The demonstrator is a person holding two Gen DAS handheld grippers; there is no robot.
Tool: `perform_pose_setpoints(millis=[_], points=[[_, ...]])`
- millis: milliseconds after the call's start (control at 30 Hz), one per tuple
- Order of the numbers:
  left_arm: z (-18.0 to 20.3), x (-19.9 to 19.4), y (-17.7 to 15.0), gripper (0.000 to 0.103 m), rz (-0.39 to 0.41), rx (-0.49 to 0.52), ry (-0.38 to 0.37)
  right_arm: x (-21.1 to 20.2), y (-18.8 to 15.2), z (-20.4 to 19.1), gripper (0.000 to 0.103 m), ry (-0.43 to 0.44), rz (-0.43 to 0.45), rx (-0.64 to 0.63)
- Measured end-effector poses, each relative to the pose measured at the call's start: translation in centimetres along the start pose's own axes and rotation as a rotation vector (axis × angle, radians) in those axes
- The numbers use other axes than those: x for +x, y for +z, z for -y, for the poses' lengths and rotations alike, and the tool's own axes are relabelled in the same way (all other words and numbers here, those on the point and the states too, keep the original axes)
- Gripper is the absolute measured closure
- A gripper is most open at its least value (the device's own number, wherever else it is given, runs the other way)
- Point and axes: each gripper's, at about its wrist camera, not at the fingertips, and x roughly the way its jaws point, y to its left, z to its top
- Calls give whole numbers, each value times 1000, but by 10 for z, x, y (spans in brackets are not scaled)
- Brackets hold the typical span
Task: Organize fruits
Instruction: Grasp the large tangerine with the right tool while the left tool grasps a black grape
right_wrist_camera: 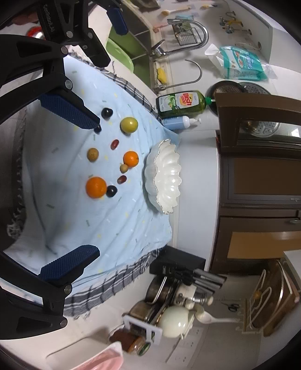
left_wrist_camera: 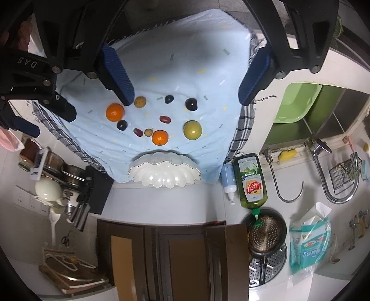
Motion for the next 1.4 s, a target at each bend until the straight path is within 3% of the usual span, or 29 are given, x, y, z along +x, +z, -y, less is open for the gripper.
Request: perform_pose_setpoints(millis=[267,467,667,767,967,1233,1400], points=[[22,57,9,24,-67,-38,23,58,8,21,10,81,-34,-34],[31,93,3,35,-139,-48,51,102,-1,30,19,131,-119,-40],[29,128,-5,47,-212,-64,32,139,-11,30,27,161,-208,-34],[28,146,-8,56,-259,-68,26,152,-13,28,31,154,-235,-36],[25,168,-17,58,-310,-87,10,167,-20,23,31,168,-268,-48],[22,184,-19,73,-337,-126,-3,180,-22,17,43,189,-300,-72],[23,189,-21,74,-346,-126,-20,185,-25,17,48,201,-319,-78]])
